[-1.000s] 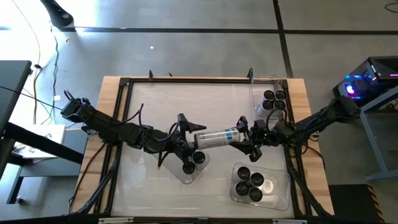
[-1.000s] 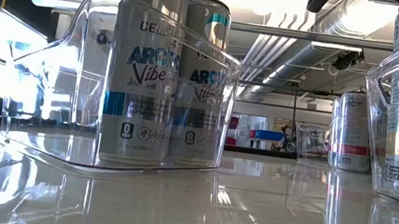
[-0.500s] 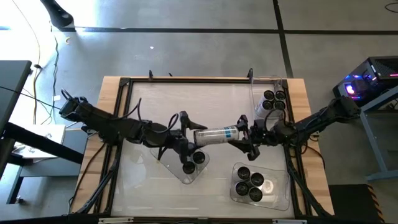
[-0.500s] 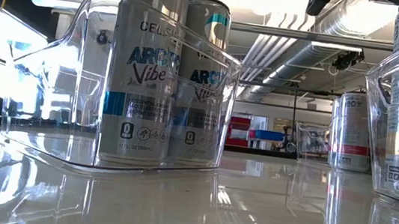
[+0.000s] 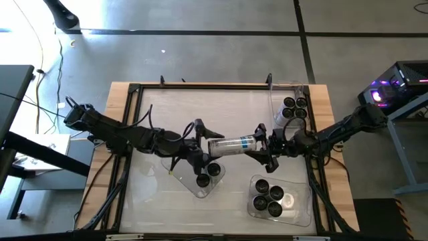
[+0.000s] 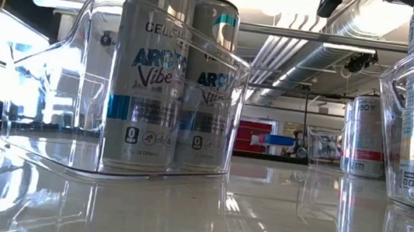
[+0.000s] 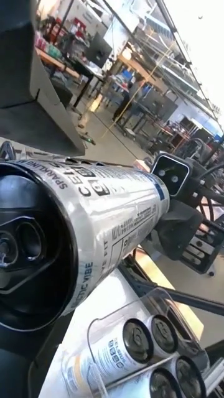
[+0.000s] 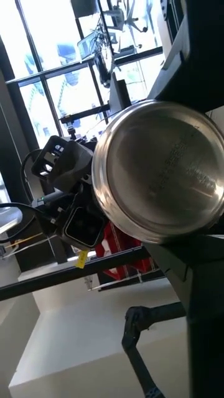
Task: Sort soda cans
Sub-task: Adjust the white-blue soda can in the bottom left transparent bin
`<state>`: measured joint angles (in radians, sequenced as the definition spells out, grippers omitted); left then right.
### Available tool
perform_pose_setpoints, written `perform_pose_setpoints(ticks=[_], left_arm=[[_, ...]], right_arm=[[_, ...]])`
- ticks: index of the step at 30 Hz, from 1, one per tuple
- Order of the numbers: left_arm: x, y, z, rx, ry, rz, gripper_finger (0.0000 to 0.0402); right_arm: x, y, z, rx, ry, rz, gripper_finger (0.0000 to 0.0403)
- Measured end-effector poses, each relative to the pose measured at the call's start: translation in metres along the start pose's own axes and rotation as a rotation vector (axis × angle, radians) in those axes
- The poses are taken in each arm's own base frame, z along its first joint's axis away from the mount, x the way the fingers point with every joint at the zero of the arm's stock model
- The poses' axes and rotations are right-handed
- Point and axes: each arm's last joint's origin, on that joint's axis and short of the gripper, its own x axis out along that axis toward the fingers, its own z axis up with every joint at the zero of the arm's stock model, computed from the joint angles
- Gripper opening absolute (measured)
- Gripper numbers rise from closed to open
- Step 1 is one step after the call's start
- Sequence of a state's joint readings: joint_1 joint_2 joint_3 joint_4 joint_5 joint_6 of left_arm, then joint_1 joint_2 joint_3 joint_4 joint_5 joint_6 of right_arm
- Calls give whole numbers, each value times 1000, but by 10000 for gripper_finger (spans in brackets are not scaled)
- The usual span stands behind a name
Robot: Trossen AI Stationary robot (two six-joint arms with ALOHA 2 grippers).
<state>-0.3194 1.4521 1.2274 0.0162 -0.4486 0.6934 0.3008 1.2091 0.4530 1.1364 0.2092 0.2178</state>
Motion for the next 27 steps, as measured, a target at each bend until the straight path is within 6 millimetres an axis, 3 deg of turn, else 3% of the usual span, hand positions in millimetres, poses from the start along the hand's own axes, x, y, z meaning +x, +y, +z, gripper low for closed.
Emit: perform_pose_setpoints(ticks=[5, 13, 23, 27], left_arm=[[-2, -4, 3, 25, -1, 4, 307], [-4, -6, 6, 19, -7, 23, 248], [-9, -14, 13, 29, 6, 63, 246], [-15, -18, 14, 41, 51, 74, 246]], right_arm=[[0, 0, 0, 0, -2, 2, 236], [0, 0, 1, 5, -7, 5, 236], [0, 1, 0, 5, 14, 35, 237], [0, -2, -2, -3, 29, 20, 320]])
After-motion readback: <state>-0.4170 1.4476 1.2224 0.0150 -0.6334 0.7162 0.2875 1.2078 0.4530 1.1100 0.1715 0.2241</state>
